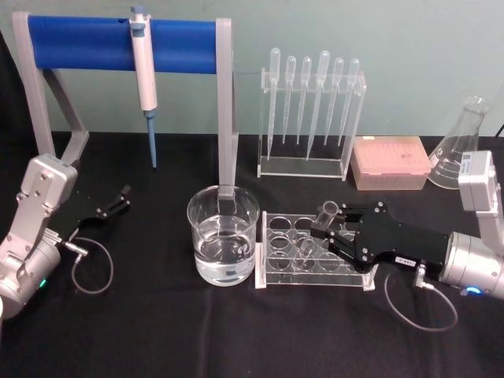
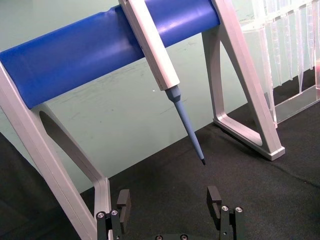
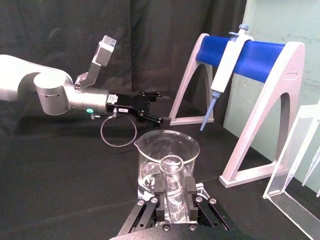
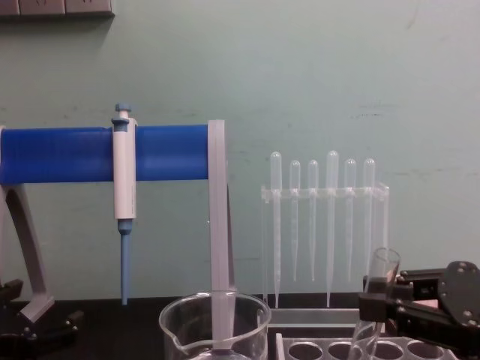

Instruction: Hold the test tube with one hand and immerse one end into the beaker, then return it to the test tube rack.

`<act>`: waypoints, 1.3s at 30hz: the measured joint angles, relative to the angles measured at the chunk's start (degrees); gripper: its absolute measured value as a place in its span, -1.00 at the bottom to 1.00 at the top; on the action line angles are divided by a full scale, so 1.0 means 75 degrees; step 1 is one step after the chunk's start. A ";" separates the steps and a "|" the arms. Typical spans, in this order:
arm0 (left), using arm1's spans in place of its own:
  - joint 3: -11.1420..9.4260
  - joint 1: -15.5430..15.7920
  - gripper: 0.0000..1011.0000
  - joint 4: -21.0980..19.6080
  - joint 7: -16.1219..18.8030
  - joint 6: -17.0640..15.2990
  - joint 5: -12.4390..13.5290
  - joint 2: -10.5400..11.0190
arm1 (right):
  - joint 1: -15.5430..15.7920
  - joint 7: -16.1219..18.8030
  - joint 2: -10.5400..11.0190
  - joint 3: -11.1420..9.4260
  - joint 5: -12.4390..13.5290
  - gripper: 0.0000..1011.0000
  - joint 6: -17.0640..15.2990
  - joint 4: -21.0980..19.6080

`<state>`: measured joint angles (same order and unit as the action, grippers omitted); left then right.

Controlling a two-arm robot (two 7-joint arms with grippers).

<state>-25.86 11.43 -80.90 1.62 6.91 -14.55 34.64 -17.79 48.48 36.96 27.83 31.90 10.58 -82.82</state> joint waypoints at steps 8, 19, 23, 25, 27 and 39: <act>0.0000 0.0000 0.98 0.0000 0.0000 0.0000 0.0000 0.0000 | -0.0131 -0.0142 0.0116 -0.0047 0.0063 -0.52 -0.0310 -0.0296; 0.0000 0.0000 0.98 0.0000 0.0000 0.0000 0.0000 0.0000 | -0.0446 -0.0310 0.0425 -0.0202 0.0469 -0.52 -0.1129 -0.0993; 0.0000 0.0000 0.98 0.0000 0.0000 0.0000 0.0001 0.0000 | -0.0637 -0.0405 0.0557 -0.0209 0.0553 -0.52 -0.1456 -0.1292; 0.0000 0.0000 0.98 0.0000 0.0000 0.0000 0.0000 0.0000 | -0.0765 -0.0471 0.0609 -0.0207 0.0592 -0.52 -0.1615 -0.1441; 0.0000 0.0000 0.98 0.0000 0.0000 0.0000 0.0000 0.0000 | -0.0880 -0.0536 0.0644 -0.0193 0.0630 -0.52 -0.1746 -0.1539; 0.0000 0.0000 0.98 0.0000 0.0000 0.0000 0.0000 0.0000 | -0.1255 -0.0723 0.0784 -0.0144 0.0895 -0.52 -0.2096 -0.1724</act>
<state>-25.86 11.43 -80.90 1.62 6.90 -14.55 34.65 -27.21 43.07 42.84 26.75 38.61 -5.15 -95.75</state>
